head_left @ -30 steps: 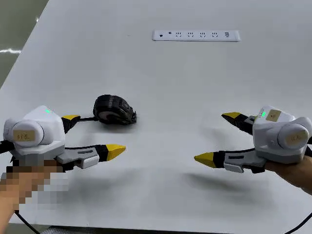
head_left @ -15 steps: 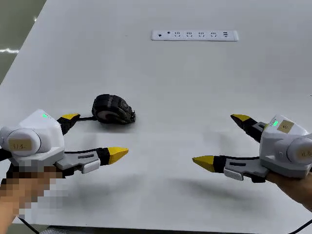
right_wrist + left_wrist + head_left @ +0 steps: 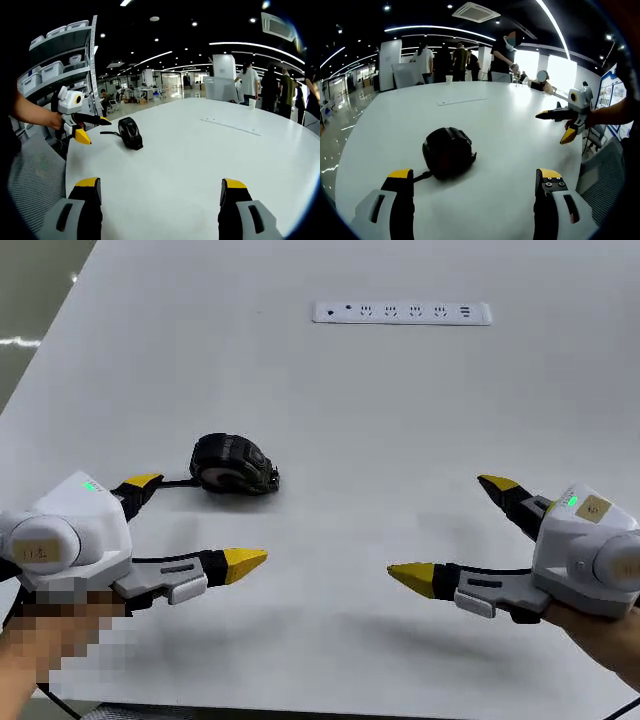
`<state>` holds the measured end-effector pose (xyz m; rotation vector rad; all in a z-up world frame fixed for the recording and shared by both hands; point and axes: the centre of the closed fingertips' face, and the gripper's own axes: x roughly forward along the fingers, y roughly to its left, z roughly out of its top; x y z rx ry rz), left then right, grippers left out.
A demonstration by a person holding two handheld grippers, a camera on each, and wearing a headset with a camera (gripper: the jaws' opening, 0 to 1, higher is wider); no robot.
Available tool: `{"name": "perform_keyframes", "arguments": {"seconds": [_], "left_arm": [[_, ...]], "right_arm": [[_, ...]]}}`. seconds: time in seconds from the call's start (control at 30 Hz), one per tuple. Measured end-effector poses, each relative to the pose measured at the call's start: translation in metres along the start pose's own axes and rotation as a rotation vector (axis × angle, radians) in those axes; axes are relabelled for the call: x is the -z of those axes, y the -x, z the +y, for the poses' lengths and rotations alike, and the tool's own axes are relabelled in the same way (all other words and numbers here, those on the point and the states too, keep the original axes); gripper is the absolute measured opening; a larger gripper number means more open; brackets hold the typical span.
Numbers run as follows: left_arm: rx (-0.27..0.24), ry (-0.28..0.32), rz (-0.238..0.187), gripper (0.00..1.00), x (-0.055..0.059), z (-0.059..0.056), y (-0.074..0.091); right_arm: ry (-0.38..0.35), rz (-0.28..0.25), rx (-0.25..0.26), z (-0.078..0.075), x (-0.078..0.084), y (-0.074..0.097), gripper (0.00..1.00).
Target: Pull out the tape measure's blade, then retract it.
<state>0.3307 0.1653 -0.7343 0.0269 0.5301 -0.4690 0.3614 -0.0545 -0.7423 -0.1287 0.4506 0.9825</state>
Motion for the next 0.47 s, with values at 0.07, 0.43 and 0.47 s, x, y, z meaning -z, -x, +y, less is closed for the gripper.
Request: {"name": "perform_keyframes", "arguments": {"seconds": [0.07,0.43,0.47], "left_arm": [[0.002,-0.001,-0.002,0.99,-0.0007,-0.0003,-0.0002],[-0.001,-0.01,-0.002,0.99,-0.001,0.0001,0.0005],[0.0,-0.01,-0.001,0.99,-0.0009,-0.0003,0.0006]], "right_arm": [[-0.002,0.002,0.004,-0.0001,0.0007,0.0006,0.99],[0.008,0.004,0.009,0.0016,0.0016,0.0039,0.99],[0.009,0.005,0.009,0.0018,0.0016,0.004,0.99]]}}
